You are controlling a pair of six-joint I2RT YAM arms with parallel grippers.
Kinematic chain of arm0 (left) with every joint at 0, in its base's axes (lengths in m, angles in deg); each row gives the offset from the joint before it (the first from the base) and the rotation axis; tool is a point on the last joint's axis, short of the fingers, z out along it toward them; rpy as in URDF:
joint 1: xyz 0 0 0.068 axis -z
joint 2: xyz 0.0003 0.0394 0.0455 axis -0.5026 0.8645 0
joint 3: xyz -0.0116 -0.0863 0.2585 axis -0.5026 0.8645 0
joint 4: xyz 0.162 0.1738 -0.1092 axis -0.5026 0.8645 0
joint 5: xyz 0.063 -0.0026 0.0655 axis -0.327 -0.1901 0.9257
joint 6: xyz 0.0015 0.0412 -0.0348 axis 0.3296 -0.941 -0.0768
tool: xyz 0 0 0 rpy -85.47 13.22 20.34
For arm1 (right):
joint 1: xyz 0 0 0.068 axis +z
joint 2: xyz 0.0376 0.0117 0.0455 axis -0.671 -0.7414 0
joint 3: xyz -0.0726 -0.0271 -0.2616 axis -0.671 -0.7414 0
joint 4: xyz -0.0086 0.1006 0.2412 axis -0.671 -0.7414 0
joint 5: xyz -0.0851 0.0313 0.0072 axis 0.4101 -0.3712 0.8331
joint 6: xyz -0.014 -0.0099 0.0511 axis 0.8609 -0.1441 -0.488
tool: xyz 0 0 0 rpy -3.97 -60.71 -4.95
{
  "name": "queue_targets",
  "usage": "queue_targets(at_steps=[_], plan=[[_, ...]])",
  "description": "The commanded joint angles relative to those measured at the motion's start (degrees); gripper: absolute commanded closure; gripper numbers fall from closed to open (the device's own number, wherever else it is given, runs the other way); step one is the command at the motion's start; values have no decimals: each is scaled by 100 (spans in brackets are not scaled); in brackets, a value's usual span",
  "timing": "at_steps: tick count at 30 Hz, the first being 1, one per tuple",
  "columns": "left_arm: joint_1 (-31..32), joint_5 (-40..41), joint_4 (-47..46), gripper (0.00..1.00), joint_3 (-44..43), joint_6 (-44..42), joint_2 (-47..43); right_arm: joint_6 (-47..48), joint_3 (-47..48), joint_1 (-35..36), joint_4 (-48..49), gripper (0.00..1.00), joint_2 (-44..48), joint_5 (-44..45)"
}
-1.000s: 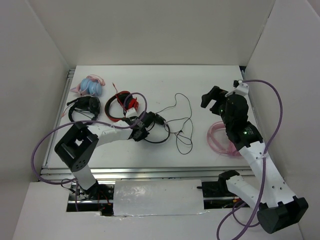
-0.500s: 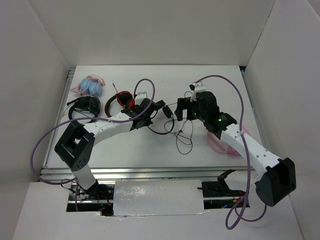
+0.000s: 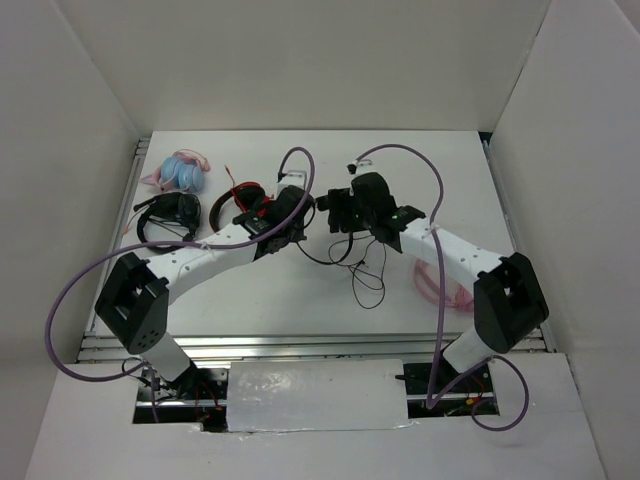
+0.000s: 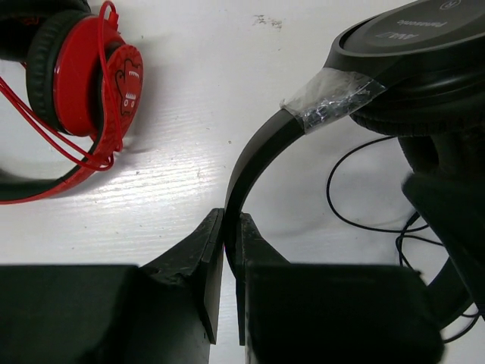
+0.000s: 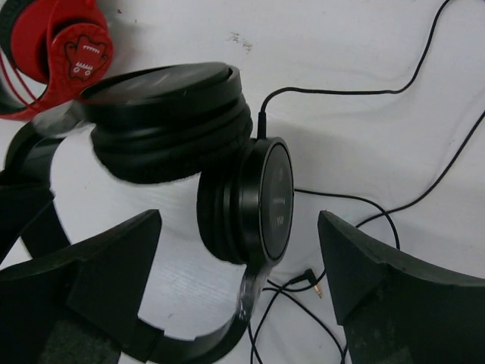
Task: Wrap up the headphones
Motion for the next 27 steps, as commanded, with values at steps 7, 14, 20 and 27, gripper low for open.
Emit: queue_targets(at_steps=[7, 14, 20, 27], plan=[[27, -173, -519, 100, -295, -506, -532, -655, 759, 86, 226, 44, -493, 652], [18, -332, -590, 100, -383, -577, -655, -998, 846, 192, -55, 100, -45, 1364], [10, -464, -581, 58, -296, -288, -725, -1666, 865, 490, -460, 100, 473, 2462], [10, -367, -441, 2, -154, 152, -910, -2097, 1031, 701, -732, 100, 571, 2937]])
